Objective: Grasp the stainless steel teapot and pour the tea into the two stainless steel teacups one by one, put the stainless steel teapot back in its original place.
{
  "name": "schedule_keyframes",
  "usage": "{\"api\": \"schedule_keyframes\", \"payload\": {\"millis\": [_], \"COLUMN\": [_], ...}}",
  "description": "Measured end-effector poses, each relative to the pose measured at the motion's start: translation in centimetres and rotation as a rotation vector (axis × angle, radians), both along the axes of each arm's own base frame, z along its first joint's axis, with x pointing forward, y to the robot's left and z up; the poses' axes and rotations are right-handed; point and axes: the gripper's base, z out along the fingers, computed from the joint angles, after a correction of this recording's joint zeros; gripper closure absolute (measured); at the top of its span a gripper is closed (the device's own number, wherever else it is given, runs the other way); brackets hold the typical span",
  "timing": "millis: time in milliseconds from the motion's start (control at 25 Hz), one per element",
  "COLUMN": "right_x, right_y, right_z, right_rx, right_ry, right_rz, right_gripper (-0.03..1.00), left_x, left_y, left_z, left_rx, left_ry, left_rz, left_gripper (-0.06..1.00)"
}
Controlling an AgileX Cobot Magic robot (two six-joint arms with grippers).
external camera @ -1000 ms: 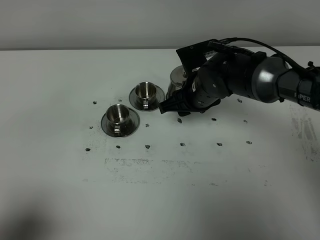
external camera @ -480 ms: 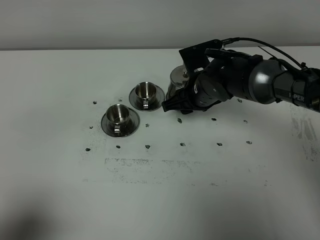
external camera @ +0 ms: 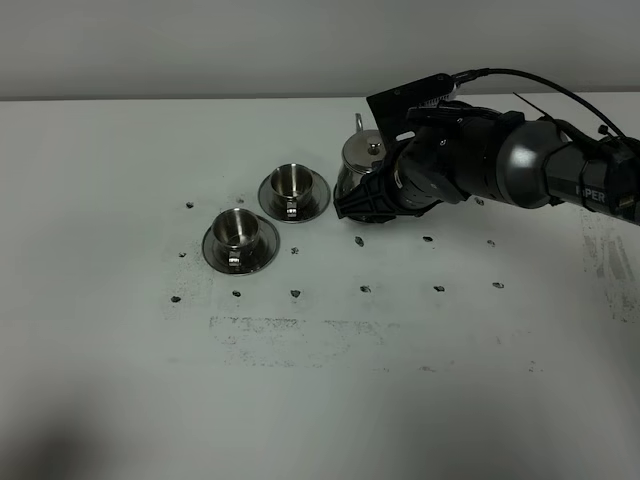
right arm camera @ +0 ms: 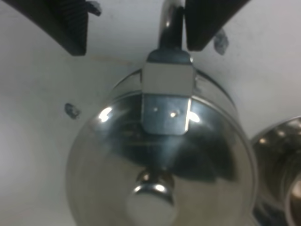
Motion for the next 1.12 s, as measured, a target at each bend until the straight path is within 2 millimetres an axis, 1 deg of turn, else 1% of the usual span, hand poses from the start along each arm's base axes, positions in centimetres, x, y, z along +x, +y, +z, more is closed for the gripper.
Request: {"api": "schedule_keyframes", "payload": {"millis": [560,640,760,880,960,1120], "right_x": [0.1,0.0,-0.6,-1.3,-1.3,-0.5], "right_y": [-0.8,-0.8,-0.7,-0.6,-0.2,0.3], "right_z": [0.1,0.0,0.3,1.6,3.1,5.7], "right_rx": [-0.102,-0.101,-0.100,-0.102,-0.091,-0.066], "right_ry": [-0.013,0.005,0.055,0.108,0.132,0.135], "right_rz": [-0.002,-0.005,0.031,0.102,0.151,0.236], "right_gripper": [0.50,0.50,0.50,0.50,0.50,0.50], "left_x": [0.0,0.0,0.0,0.0,0.0,0.0], "left_y": [0.0,0.0,0.0,0.0,0.0,0.0], "left_z": [0.0,0.0,0.0,0.0,0.0,0.0], "left_rx": [0.001,0.001,0.001,0.001,0.001,0.001], "left_ry": [0.000,0.000,0.000,0.000,0.000,0.000], "left_rz": [-0.001,-0.001,-0.001,-0.001,-0.001,-0.001], "left_gripper": [0.70,0.70,0.70,0.70,0.70,0.70]}}
